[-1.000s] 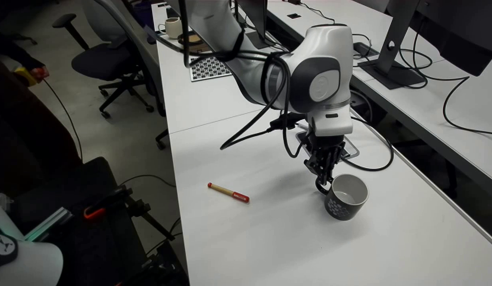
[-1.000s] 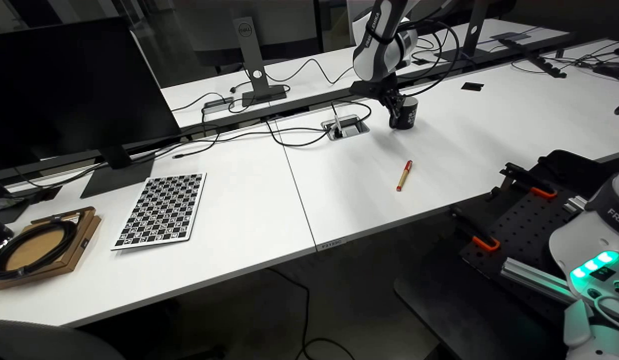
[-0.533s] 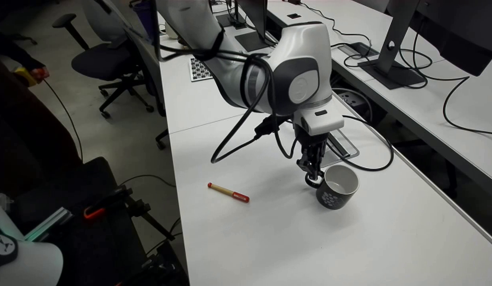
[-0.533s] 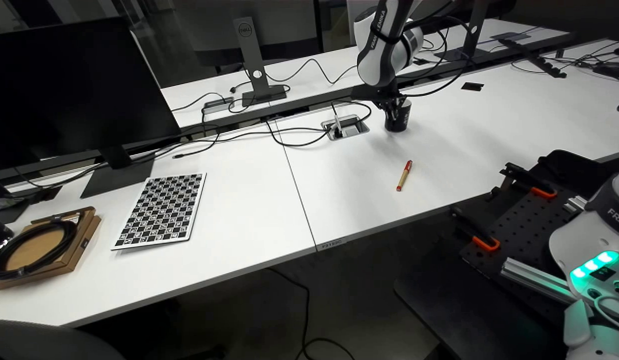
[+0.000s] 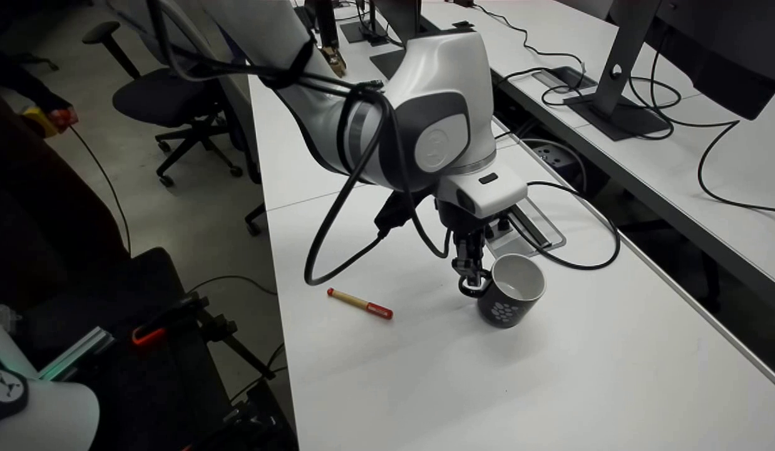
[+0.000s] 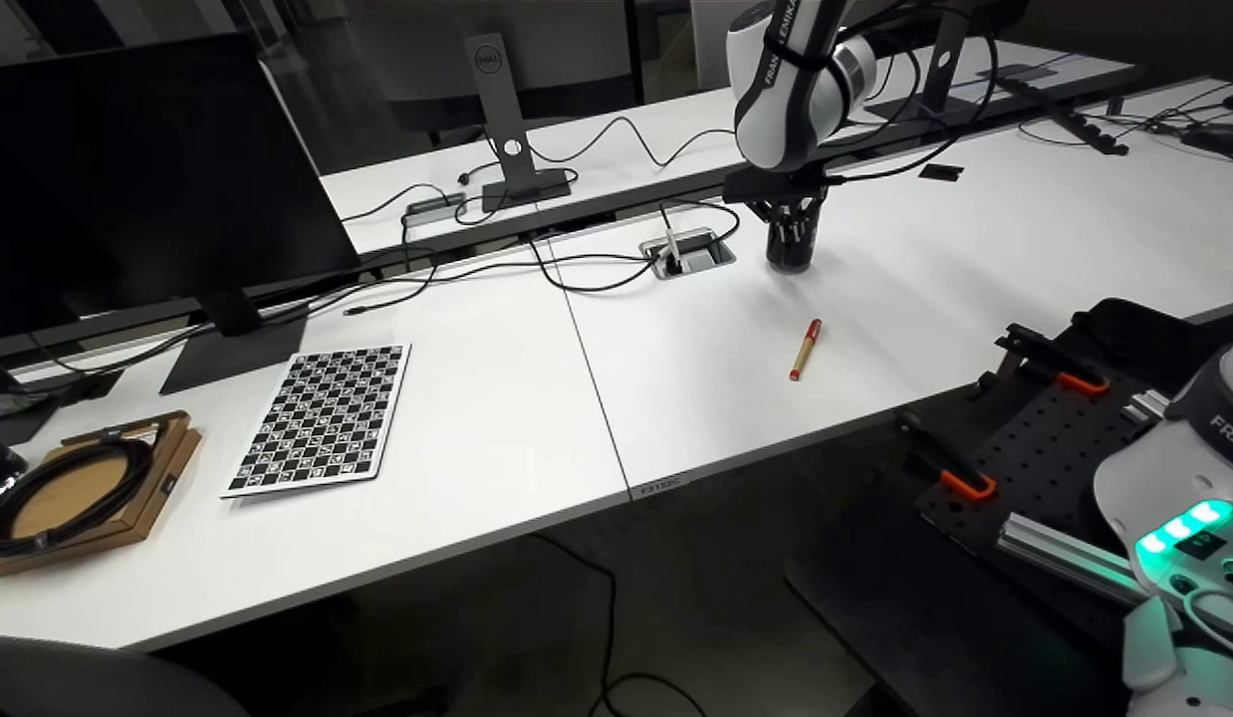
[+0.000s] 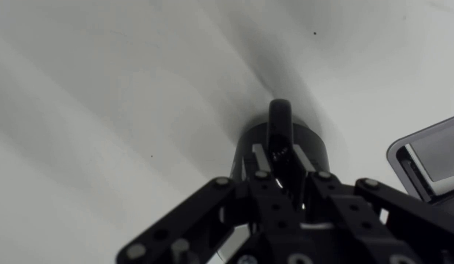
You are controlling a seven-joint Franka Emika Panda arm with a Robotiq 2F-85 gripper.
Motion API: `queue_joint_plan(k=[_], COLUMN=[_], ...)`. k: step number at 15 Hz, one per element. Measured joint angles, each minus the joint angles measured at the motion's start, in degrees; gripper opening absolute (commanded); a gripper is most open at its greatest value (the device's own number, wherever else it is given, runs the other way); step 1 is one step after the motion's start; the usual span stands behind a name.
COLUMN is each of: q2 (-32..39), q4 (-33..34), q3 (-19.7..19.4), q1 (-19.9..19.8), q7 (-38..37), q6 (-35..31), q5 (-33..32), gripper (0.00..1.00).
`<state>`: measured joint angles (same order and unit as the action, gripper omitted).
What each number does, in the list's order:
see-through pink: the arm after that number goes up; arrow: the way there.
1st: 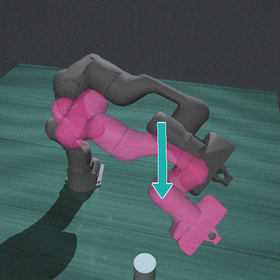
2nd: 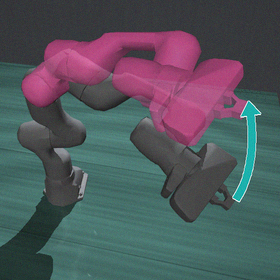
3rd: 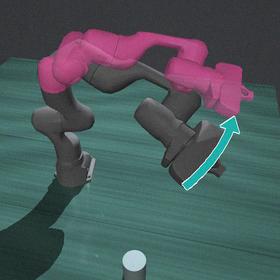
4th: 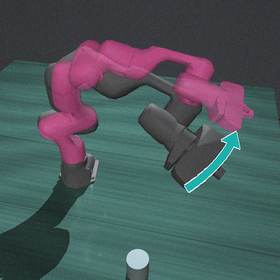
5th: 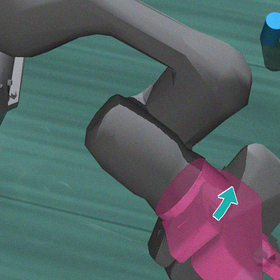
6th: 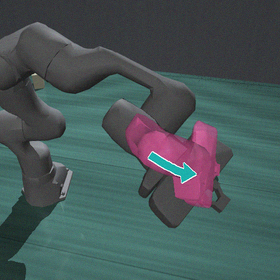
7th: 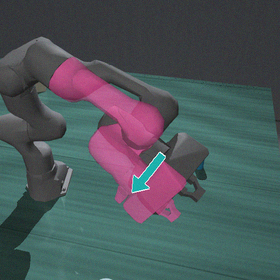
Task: Move the black mug to the left side of the desk
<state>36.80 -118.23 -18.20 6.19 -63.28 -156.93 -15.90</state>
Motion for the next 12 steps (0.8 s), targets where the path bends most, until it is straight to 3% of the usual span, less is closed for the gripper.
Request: queue_joint_plan(k=[12], q2=[-2.0], q4=[-2.3], q3=[4.0], q1=[0.6], q7=[28.0], q6=[-0.5], q5=[0.2], gripper=[0.04])
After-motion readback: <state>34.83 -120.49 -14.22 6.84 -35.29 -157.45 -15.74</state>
